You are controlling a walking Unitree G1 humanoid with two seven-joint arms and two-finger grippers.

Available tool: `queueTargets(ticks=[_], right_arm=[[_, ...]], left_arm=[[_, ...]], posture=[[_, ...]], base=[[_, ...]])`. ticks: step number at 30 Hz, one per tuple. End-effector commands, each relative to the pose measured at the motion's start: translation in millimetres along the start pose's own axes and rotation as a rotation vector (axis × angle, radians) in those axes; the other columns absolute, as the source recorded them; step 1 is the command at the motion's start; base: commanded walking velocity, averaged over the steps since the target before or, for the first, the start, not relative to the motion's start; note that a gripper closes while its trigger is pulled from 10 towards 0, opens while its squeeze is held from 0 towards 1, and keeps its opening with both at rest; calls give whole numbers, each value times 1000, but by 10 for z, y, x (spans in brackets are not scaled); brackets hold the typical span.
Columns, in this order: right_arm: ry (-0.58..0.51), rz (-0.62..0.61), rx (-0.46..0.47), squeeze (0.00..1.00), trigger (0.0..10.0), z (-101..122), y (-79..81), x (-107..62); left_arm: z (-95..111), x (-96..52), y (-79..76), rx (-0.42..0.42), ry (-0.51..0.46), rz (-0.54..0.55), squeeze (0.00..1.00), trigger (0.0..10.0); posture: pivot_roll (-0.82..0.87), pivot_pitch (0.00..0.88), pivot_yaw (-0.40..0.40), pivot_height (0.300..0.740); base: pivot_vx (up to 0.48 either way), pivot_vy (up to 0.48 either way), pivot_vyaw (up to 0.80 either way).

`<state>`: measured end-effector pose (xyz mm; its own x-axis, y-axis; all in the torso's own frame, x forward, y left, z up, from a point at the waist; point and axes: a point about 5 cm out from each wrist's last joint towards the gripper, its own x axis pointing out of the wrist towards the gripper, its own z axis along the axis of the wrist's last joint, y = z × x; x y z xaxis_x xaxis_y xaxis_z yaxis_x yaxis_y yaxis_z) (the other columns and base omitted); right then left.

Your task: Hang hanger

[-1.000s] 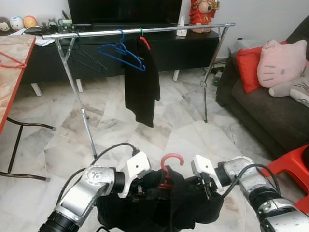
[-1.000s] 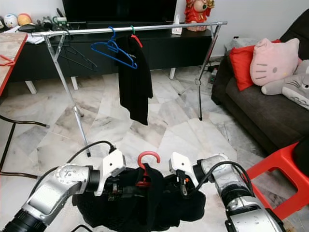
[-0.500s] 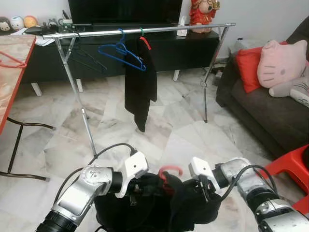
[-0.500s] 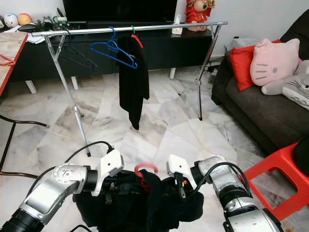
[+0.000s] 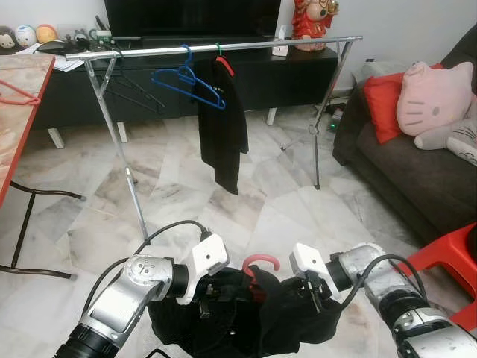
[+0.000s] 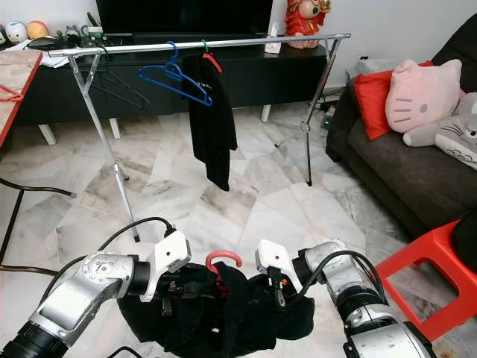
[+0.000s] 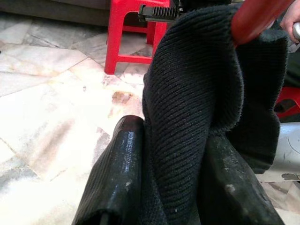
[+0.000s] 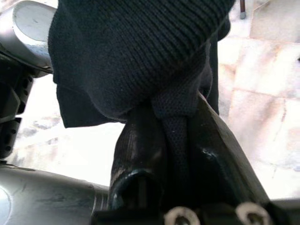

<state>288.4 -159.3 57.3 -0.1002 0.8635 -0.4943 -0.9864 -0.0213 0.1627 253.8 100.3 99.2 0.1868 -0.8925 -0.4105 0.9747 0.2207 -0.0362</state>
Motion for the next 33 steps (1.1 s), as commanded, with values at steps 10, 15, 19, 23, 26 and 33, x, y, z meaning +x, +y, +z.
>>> queueTargets(ticks=[10, 15, 19, 23, 26, 33], right_arm=[[16, -132, -33, 1000, 10000, 71, -114, -115], [34, -150, -37, 1000, 10000, 55, -120, -119], [53, -174, -50, 1000, 10000, 46, -131, -125], [47, -180, -45, 1000, 10000, 43, -133, -124], [49, -182, -46, 1000, 10000, 39, -132, -122], [99, -196, -50, 1000, 10000, -54, -97, -118]], left_arm=[[5, 91, -87, -1, -15, -53, 0, 0], [-31, 97, -11, 13, 8, 19, 0, 0], [-24, 100, 56, 14, -3, 74, 0, 0], [-35, 106, 92, 3, -8, 107, 0, 0], [-56, 118, 120, -3, -3, 140, 0, 0], [-154, 124, 291, -8, 28, 322, 0, 0]], posture=[[44, 0, -129, 716], [44, 0, -129, 716], [42, 0, -127, 716], [44, 0, -127, 716], [41, 0, -127, 716], [37, 0, -131, 716]], base=[[0, 0, 0], [0, 0, 0], [0, 0, 0], [0, 0, 0], [0, 0, 0], [0, 0, 0]])
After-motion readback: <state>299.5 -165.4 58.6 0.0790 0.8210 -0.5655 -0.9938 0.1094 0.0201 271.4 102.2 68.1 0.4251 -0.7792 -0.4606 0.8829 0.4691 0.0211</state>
